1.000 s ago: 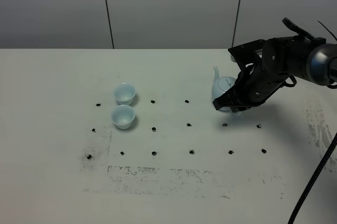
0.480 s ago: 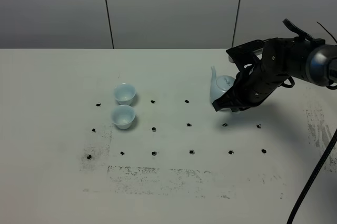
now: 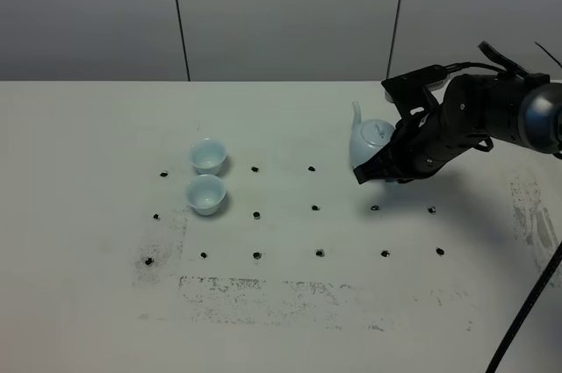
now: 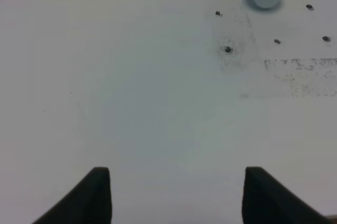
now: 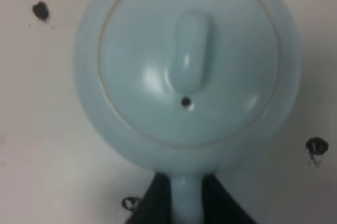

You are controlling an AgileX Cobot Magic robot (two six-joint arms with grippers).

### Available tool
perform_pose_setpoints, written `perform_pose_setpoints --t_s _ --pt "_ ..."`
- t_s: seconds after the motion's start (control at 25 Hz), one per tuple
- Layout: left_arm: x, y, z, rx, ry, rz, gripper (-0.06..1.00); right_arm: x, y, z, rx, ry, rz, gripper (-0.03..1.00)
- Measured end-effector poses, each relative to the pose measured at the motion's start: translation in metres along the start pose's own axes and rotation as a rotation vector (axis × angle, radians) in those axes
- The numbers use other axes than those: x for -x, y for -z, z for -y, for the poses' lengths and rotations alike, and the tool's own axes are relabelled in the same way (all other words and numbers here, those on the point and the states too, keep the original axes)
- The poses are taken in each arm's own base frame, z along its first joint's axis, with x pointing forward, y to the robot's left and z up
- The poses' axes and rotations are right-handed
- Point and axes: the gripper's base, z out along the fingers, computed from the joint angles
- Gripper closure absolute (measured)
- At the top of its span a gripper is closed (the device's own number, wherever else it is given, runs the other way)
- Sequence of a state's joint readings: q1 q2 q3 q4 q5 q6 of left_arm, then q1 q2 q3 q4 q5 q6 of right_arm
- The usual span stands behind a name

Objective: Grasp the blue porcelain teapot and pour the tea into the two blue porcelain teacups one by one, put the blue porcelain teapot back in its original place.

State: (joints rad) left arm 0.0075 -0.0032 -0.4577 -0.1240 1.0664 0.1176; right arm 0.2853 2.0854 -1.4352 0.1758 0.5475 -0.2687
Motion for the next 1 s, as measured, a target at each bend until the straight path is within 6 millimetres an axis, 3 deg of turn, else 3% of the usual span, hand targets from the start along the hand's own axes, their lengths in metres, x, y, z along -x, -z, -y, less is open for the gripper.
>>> perform_pose_setpoints --t_s 0.16,0.36,0.64,0.84,1.0 --pt "0.000 0.000 0.000 0.000 0.000 0.000 0.43 0.018 0.025 -0.015 0.002 0.090 0.060 0.93" --pt "0.000 0.000 0.000 0.000 0.000 0.000 0.43 0.056 0.044 -0.044 0.034 0.302 0.111 0.93" --pt "0.000 0.000 0.000 0.000 0.000 0.000 0.43 0.092 0.023 -0.076 0.034 0.529 0.119 0.93" --pt "0.000 0.000 0.000 0.000 0.000 0.000 0.43 0.092 0.002 -0.097 0.013 0.640 0.085 0.93" --pt "0.000 0.000 0.000 0.000 0.000 0.000 0.43 0.089 -0.003 -0.107 -0.024 0.729 0.061 0.93"
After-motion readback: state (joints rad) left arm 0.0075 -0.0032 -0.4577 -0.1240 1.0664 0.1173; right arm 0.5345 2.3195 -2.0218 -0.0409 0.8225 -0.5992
